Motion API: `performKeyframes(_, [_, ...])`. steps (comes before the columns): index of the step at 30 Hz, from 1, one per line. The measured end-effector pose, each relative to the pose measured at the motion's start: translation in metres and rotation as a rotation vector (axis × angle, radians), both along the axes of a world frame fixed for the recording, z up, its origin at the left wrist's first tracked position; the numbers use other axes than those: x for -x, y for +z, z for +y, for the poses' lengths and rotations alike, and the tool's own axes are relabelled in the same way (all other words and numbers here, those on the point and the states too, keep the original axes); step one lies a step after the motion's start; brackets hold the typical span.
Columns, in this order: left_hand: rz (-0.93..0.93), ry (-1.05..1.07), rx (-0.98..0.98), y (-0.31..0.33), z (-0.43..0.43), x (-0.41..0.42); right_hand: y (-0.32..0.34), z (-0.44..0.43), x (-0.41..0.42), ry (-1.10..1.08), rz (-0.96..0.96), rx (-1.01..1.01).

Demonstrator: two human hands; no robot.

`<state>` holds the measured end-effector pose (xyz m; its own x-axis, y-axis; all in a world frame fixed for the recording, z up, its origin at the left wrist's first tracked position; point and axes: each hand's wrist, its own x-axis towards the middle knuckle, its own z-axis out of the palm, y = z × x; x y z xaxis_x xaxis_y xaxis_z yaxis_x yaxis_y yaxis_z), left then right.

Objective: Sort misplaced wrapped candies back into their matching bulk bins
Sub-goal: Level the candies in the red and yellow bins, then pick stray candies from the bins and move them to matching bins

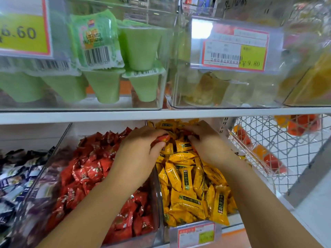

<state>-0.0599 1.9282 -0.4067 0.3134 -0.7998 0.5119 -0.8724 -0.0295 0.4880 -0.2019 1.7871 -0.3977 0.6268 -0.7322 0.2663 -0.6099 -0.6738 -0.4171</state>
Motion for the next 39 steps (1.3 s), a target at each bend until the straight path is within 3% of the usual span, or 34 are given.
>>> performKeyframes(3, [0.022, 0.01, 0.007, 0.0, 0.005, -0.009, -0.003, -0.005, -0.002, -0.03, -0.022, -0.051])
performKeyframes(9, [0.041, -0.014, -0.012, 0.0, 0.013, -0.013, 0.014, 0.0, 0.019, -0.105, -0.283, -0.01])
performKeyframes(14, [0.063, -0.031, -0.014, 0.002, 0.016, -0.008, 0.021, 0.016, 0.038, -0.02, 0.078, -0.081])
performKeyframes(17, [0.081, -0.028, -0.02, 0.005, 0.018, -0.004, 0.009, 0.023, 0.034, 0.063, 0.103, -0.061])
performKeyframes(27, [0.128, 0.075, -0.089, 0.001, 0.036, -0.017, 0.005, 0.029, 0.025, 0.052, -0.012, -0.052])
performKeyframes(31, [0.132, 0.111, -0.116, 0.006, 0.051, -0.026, 0.015, 0.039, 0.021, 0.033, -0.173, -0.075])
performKeyframes(35, [0.059, 0.217, -0.164, 0.014, 0.07, -0.046, 0.029, 0.072, -0.006, 0.196, -0.307, -0.063])
performKeyframes(39, [0.026, 0.344, -0.173, 0.017, 0.087, -0.07, 0.019, 0.094, -0.038, 0.349, -0.298, -0.105])
